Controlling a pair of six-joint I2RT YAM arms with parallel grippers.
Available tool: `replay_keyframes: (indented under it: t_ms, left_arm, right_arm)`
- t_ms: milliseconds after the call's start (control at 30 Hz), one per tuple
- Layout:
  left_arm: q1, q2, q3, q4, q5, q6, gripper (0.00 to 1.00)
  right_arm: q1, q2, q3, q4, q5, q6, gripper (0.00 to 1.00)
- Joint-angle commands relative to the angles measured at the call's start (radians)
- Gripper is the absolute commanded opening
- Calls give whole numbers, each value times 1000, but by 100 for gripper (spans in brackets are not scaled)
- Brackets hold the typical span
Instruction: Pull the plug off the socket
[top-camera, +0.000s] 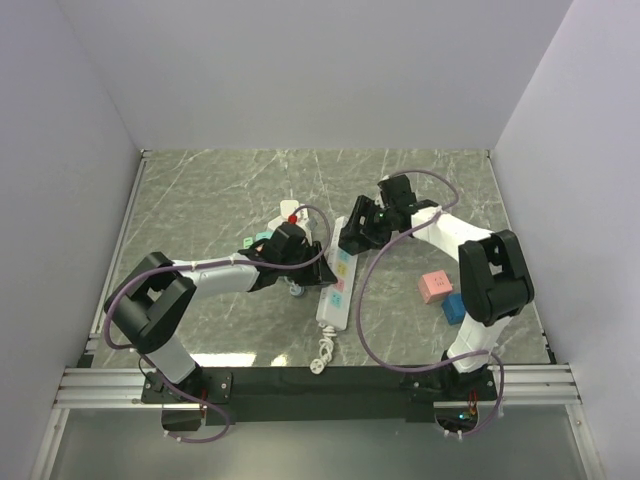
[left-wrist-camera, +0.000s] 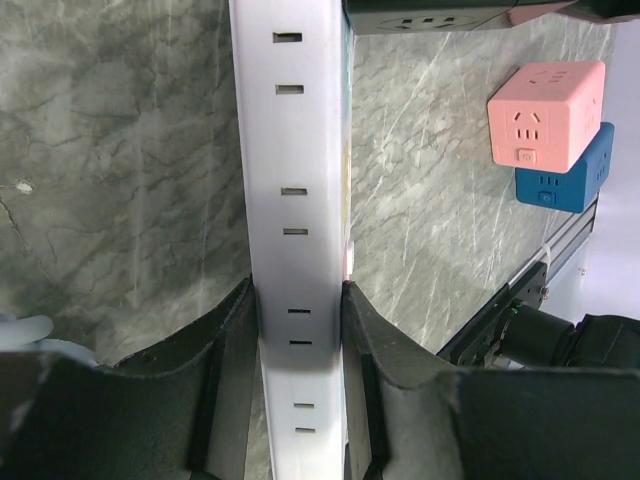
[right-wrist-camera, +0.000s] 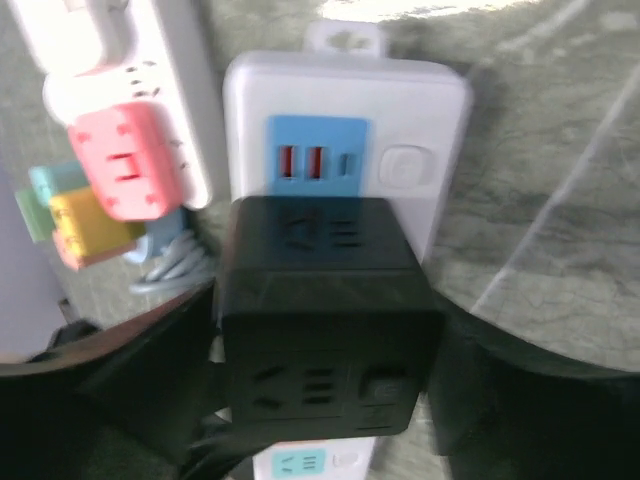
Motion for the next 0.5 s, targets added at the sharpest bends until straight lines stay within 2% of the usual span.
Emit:
replay_keyframes:
  t_ms: [0, 33, 67, 133, 167, 200, 367, 467]
  left_arm:
    - [-18, 17, 29, -27, 6, 32, 1]
    - [-19, 15, 29, -28, 2, 32, 1]
    - [-19, 17, 29, -27, 0, 32, 1]
    - [-19, 20, 27, -30, -5, 32, 1]
    - [-19, 23, 27, -37, -12, 32, 1]
    - [-19, 26, 26, -39, -18, 31, 0]
    - [-19, 20, 7, -65, -70, 29, 1]
    - [-18, 12, -2, -79, -112, 34, 1]
  right_arm:
    - [20, 26, 65, -27, 56, 17, 76]
    - [17, 29, 68, -32, 65, 19, 69]
    - [19, 35, 69, -36, 72, 20, 48]
    - [20, 34, 65, -45, 72, 19, 26]
    - [20, 28, 62, -49, 67, 19, 5]
    - [20, 10, 60, -55, 64, 14, 0]
    - [7, -92, 54, -133, 33, -36, 0]
    - [-64, -164, 39, -189, -48, -70, 0]
